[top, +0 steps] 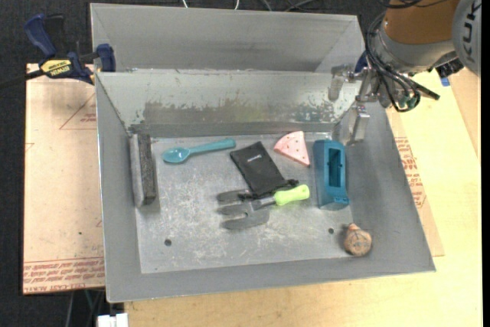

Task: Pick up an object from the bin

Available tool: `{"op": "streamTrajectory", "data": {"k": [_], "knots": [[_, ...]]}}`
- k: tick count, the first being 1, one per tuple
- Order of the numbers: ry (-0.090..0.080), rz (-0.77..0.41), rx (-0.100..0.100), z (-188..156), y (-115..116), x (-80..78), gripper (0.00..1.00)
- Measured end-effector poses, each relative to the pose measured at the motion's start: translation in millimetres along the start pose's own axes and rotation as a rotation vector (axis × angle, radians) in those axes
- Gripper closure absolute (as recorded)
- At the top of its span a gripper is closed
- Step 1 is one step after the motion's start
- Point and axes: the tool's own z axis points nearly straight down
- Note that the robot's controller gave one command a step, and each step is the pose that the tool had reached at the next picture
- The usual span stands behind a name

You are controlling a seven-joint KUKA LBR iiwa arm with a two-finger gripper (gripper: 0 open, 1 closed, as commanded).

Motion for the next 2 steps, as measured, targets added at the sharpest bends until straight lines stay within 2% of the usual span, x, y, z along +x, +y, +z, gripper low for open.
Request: {"op": "streamTrajectory", "data": {"k": [1, 2], "knots": [[-0.007, -0.002, 0.001, -6, 0, -0.7, 0.00], [-0.006, -0.041, 0.000, 73, 37, 17.2, 0.00]]}}
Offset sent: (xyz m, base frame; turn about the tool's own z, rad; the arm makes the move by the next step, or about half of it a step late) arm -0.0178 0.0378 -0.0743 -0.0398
